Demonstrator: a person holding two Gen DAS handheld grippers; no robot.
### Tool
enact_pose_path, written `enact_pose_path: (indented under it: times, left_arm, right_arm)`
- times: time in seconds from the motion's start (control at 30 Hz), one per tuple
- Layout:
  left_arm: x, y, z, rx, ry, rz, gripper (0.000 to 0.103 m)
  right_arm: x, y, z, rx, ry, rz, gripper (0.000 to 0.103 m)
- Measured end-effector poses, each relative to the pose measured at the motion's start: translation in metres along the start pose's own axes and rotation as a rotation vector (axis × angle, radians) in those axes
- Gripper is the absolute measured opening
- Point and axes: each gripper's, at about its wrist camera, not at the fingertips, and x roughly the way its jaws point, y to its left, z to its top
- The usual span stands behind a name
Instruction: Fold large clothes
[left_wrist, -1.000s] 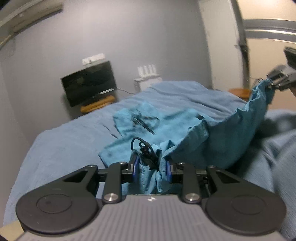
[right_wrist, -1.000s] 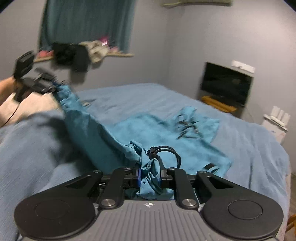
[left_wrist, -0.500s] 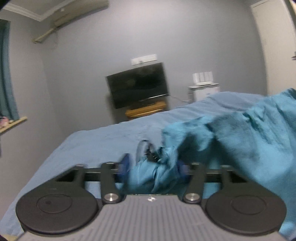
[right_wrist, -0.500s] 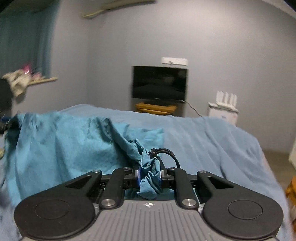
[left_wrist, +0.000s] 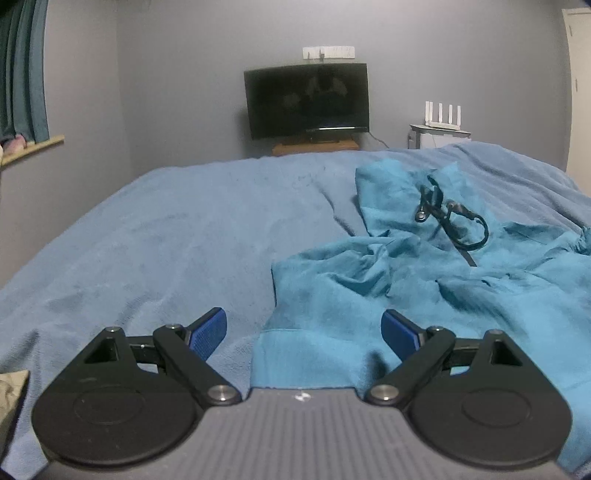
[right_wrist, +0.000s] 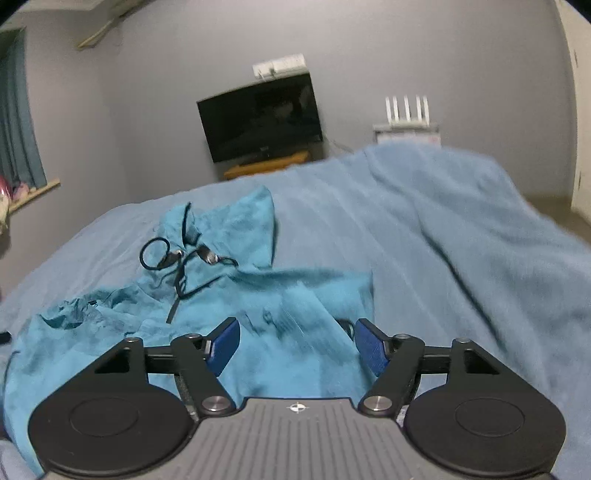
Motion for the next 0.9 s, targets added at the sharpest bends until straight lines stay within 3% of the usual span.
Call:
enact_pose_path:
  times: [0.1,0.13,0.17,0.2,0.23,0.27,0.3,0.37,0.5,0.57,0.63,0.77,0.87,0.9]
  left_arm:
    - [0.021,0.012,-0.007,-0.050,0.034,-0.055,0.091]
    - [0.029,0.016,-0.011,-0.078,0.052,-0.075,0.086]
    - [0.036,0.021,-0.015,-0.113,0.072,-0.100,0.080]
    - [0.042,0.027,-0.019,-0.149,0.098,-0.134,0.059]
    - [0.047,0.031,-0.022,-0.180,0.120,-0.155,0.031]
    - [0.051,0.035,-0.024,-0.202,0.131,-0.167,0.017]
    - [0.052,0.037,-0.025,-0.208,0.121,-0.175,0.010]
    - [0.047,0.036,-0.022,-0.196,0.070,-0.166,0.010]
    - [0.041,0.032,-0.016,-0.185,-0.008,-0.117,0.009]
    - [0.050,0.027,-0.018,-0.153,0.020,-0.087,0.009]
    - [0.062,0.020,-0.026,-0.112,0.072,-0.064,0.009]
    - [0.066,0.010,-0.033,-0.043,0.095,-0.022,0.013]
    - [0.058,0.007,-0.025,-0.054,0.082,0.027,0.026]
    - [0.053,0.006,-0.022,-0.069,0.071,0.039,0.038]
  right_arm:
    - [0.013,-0.004,-0.010,-0.026,0.051,-0.003,0.072]
    - [0.018,-0.002,-0.013,-0.035,0.064,0.000,0.072]
    - [0.022,-0.001,-0.015,-0.046,0.071,0.001,0.070]
    - [0.027,0.000,-0.017,-0.058,0.076,0.001,0.066]
    - [0.031,0.002,-0.017,-0.066,0.082,0.007,0.046]
    - [0.031,0.002,-0.017,-0.067,0.083,0.008,0.018]
    - [0.032,0.002,-0.016,-0.065,0.076,0.015,0.011]
    - [0.024,0.005,-0.012,-0.072,0.012,0.018,0.005]
    - [0.012,0.009,-0.004,-0.069,-0.121,-0.022,0.004]
    - [0.017,0.009,-0.003,-0.062,-0.129,-0.064,0.004]
    - [0.031,0.008,-0.008,-0.060,-0.081,-0.093,0.007]
    - [0.054,0.015,-0.023,-0.145,-0.012,-0.186,0.031]
    - [0.048,0.022,-0.020,-0.146,-0.044,-0.223,0.048]
    - [0.042,0.024,-0.018,-0.136,-0.070,-0.230,0.050]
